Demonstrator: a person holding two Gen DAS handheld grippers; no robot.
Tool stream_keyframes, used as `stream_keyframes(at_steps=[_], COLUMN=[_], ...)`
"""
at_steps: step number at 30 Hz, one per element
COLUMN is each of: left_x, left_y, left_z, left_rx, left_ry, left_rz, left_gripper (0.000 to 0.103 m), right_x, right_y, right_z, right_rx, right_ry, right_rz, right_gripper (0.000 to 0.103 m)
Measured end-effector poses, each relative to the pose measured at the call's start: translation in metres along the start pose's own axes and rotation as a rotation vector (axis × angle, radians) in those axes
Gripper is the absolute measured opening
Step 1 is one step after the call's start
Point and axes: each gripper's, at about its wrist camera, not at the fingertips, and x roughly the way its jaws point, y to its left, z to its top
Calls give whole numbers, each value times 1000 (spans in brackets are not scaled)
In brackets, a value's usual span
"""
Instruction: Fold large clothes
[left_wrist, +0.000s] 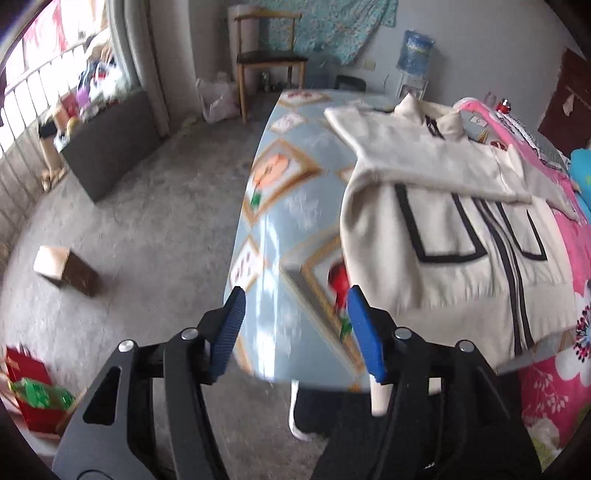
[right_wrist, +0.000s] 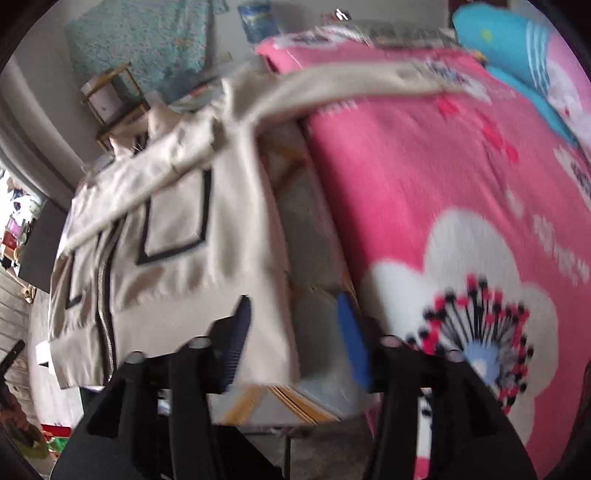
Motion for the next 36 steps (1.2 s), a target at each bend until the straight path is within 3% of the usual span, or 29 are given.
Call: stream_keyframes(at_steps=[1,3,5,8,11,14,17,20,22,25,27,30,32,36], left_x=[4,14,27,67,114,143,174,188,190,195,197,201,201,201], left_y=[-8,-28,-45,-78,-116,-141,-153,-155,-153,-146,-140,-135,-135,-135], left_z=[13,45,69,106,131,137,134,129,129,132,132,132,132,131], left_rx=[18,51,75,102,155,200,199,189,183,144,107,81,86,84], left_ry=[-10,-47,-60,-19,36,64,123,138,137,162,172,183,179,169], left_rz=[8,3,-22,-31,22,43,49,63,63,45,27,-6,-10,-14], left_gripper=[66,68,85,86,86,86,86,86,89,96,97,97,97,97], right_x=[3,14,31,75,127,161,195,186,166,137,120,114,112,124], right_y=[17,49,76,126,164,180,180,173,154,97,33,-58,-128,-222], right_z=[14,40,62,93,120,127,125,127,139,163,180,197,199,196], right_rx=[-40,-93,-135,-205,-254,-287,-292,-306,-254,-123,35,265,455,725], right_ry=[-15,-26,-21,8,62,93,176,176,148,84,23,-15,-54,-94], right_rz=[34,107,161,211,218,161,150,192,261,285,274,223,231,223], right_gripper=[51,51,51,51,51,51,51,51,51,55,61,61,61,61])
